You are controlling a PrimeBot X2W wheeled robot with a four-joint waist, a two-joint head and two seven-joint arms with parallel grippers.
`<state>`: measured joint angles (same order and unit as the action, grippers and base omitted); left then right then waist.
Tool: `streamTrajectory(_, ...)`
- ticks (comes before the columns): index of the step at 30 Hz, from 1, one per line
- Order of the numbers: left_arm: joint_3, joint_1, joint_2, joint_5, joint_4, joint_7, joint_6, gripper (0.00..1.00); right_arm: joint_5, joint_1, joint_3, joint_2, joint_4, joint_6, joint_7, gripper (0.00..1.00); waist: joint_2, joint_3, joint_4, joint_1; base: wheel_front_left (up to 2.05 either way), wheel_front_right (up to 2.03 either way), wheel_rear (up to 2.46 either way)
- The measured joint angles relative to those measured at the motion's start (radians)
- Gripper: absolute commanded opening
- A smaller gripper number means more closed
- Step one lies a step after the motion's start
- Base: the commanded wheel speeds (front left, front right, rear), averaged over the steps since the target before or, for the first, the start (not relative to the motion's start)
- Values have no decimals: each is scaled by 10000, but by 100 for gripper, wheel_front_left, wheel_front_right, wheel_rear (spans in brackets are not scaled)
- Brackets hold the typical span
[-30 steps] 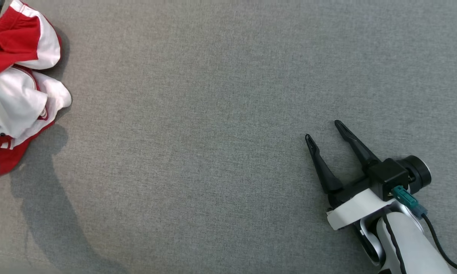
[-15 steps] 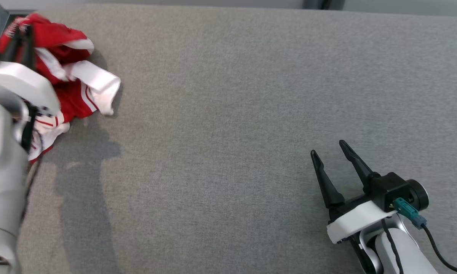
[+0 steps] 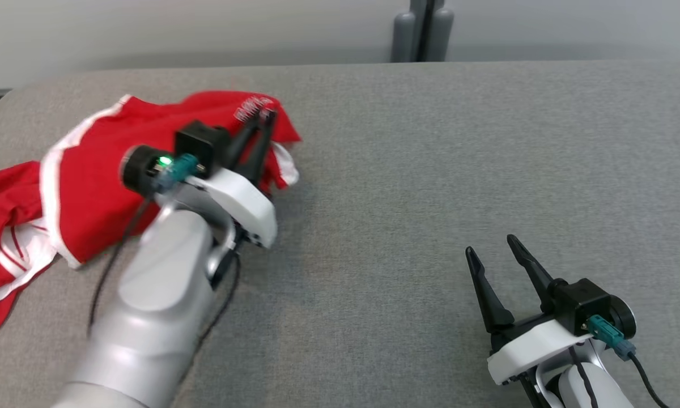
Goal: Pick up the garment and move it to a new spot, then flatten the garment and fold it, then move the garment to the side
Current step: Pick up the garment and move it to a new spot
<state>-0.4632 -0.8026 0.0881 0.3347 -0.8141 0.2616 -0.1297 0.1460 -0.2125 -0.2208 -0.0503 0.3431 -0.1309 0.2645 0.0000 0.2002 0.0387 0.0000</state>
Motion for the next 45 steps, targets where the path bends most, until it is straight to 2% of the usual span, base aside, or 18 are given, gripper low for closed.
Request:
streamTrajectory(7, -1544, 1226, -378, 606, 1505, 2, 0, 0, 92, 342, 58, 12, 31, 0, 0, 100, 0, -514, -475, 0, 0, 0, 0)
streamTrajectory(11, -2638, 1962, -391, 1499, 2838, 0, 13, 0, 130, 454, 54, 15, 63, 0, 0, 100, 0, -770, -710, 0, 0, 0, 0)
streamTrajectory(16, -3622, 2231, -401, 1891, 4063, 2, 362, 0, 171, 586, 13, 17, 123, 0, 0, 100, 0, -1019, -891, 0, 0, 0, 0)
streamTrajectory(20, -3735, 2457, -410, 1918, 4144, 2, 798, 0, 209, 631, 0, 17, 142, 0, 0, 100, 0, -1190, -940, 0, 0, 0, 0)
streamTrajectory(21, -3653, 2536, -410, 1835, 4013, 2, 941, 31, 209, 647, -2, 17, 148, 0, 0, 100, 0, -1231, -947, 0, 0, 0, 0)
streamTrajectory(22, -3494, 2632, -407, 1732, 3879, 2, 1081, 87, 209, 656, 0, 17, 146, 0, 0, 100, 0, -1269, -953, 0, 0, 0, 0)
streamTrajectory(23, -3298, 2731, -407, 1620, 3737, 2, 1212, 100, 211, 671, 2, 17, 140, 0, 0, 100, 0, -1303, -957, 0, 0, 0, 0)
streamTrajectory(33, -573, 4590, 184, 755, 2991, 17, 1810, 100, 236, 824, 79, 19, 25, 0, 0, 100, 0, -1650, -901, 0, 0, 0, 0)
streamTrajectory(38, 943, 5806, 328, 274, 3459, 17, 1994, 100, 240, 949, 134, 21, -33, 0, 0, 100, 0, -1821, -820, 0, 0, 0, 0)
streamTrajectory(45, 2782, 7592, 171, -378, 4203, 17, 2010, 100, 305, 1076, 123, 21, -29, 0, 0, 100, 1, -2096, -750, 0, 0, 0, 0)
